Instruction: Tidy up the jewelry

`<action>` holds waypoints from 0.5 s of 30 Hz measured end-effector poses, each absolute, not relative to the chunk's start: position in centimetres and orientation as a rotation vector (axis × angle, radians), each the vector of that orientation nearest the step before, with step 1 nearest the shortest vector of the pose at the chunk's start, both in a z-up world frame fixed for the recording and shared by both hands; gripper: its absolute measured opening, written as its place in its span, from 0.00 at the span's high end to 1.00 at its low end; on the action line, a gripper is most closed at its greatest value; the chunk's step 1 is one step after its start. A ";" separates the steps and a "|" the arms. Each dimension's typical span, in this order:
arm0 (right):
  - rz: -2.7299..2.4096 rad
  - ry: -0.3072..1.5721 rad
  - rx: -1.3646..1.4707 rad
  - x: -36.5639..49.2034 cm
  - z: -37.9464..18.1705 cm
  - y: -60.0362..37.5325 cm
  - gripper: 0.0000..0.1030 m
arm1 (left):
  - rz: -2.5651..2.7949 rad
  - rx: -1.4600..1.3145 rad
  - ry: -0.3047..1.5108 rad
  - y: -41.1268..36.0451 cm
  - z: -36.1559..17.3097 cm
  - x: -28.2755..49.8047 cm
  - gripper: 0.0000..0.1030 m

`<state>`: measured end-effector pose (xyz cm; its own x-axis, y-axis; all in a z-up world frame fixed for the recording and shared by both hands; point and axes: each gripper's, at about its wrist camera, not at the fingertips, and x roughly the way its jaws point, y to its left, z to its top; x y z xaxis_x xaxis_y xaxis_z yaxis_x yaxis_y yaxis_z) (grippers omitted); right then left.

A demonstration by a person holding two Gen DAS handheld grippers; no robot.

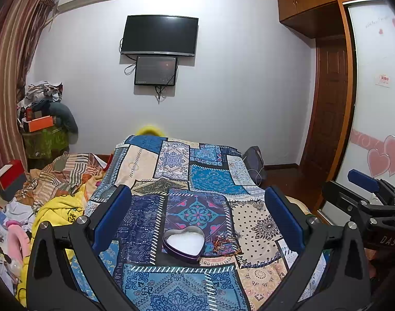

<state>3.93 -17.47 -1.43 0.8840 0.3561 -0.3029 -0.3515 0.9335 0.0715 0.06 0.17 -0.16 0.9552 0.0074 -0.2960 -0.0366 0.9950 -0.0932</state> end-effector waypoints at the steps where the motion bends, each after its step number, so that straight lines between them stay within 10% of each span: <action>1: 0.368 0.318 0.015 4.0 -1.5 -17.5 0.01 | 0.023 -0.098 0.301 0.0 -0.1 0.2 0.00; 15: 0.368 0.320 0.014 3.9 -1.5 -17.4 0.01 | 0.023 -0.098 0.302 0.0 -0.1 0.2 0.00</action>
<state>3.93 -17.45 -1.52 0.8835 0.3559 -0.3045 -0.3514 0.9335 0.0714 0.21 0.00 -0.15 0.9546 0.0077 -0.2976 -0.0371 0.9950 -0.0932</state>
